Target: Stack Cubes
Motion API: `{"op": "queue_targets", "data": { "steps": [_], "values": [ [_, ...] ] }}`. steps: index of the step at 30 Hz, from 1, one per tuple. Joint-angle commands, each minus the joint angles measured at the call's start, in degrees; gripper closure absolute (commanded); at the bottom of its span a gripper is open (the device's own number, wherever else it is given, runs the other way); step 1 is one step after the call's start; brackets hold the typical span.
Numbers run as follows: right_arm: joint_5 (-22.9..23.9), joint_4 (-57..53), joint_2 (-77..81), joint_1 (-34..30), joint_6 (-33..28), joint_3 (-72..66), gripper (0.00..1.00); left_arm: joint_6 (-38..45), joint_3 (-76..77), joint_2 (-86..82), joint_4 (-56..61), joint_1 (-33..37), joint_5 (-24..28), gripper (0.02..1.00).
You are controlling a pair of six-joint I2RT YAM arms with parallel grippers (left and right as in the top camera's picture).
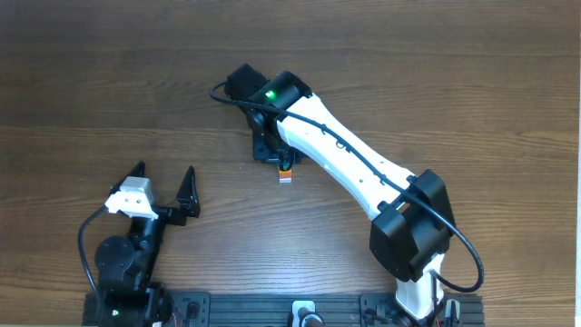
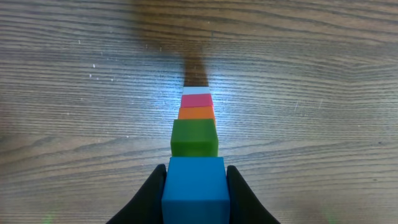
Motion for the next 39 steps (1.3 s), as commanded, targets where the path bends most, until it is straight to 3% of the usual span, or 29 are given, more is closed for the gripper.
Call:
{"op": "queue_targets", "data": {
  "steps": [1, 39],
  "values": [
    [-0.5, 0.8, 0.7, -0.5, -0.1, -0.5, 0.904, 0.8, -0.4, -0.5, 0.0, -0.1, 0.0, 0.02],
    [-0.8, 3.6, 0.7, -0.7, 0.2, -4.0, 0.877, 0.8, -0.4, -0.5, 0.0, -0.1, 0.0, 0.023]
  ]
}}
